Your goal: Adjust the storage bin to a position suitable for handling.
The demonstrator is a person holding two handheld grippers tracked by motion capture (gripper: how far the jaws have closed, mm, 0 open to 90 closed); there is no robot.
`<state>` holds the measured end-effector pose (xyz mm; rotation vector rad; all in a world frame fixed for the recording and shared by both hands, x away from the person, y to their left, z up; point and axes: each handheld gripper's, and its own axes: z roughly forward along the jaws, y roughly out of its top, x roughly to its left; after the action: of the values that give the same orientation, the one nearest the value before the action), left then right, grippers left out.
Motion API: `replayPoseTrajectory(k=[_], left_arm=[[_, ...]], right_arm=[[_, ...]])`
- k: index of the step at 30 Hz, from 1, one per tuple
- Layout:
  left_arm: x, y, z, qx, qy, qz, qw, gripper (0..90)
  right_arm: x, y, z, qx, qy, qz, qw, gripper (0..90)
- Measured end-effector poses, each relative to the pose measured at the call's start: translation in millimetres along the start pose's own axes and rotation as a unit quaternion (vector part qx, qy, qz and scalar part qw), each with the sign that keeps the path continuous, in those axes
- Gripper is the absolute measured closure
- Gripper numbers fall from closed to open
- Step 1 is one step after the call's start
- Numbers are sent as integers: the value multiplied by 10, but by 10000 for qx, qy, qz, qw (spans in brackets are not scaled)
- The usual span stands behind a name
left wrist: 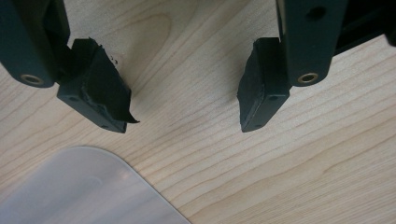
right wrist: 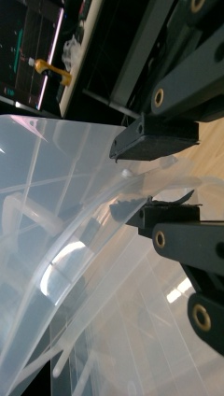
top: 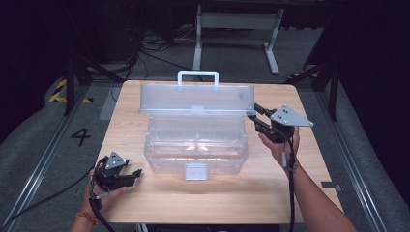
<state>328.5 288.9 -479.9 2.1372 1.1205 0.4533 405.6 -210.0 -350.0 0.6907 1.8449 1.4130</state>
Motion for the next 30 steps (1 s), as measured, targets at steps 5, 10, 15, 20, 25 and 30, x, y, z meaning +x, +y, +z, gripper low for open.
replayPoseTrajectory(k=[5, 10, 15, 20, 25, 30], left_arm=[[30, -8, 1, -35, 3, 0, 10000, 330], [29, -7, 1, -27, 21, -24, 10000, 322], [30, -6, 2, -16, 22, -22, 10000, 316], [32, -6, 4, -13, 38, -54, 10000, 300], [32, -5, 4, -12, 36, -56, 10000, 300], [32, -5, 4, -12, 36, -56, 10000, 300]], right_arm=[[16, 38, 37, -42, -246, -1, 9997, 715], [13, 58, 65, -66, -376, 3, 9993, 735], [-8, 91, 99, -56, -434, 43, 9990, 745], [-40, 132, 135, -25, -429, 118, 9990, 747], [-88, 172, 170, 39, -367, 187, 9991, 747], [-148, 209, 206, 104, -292, 219, 9993, 746]])
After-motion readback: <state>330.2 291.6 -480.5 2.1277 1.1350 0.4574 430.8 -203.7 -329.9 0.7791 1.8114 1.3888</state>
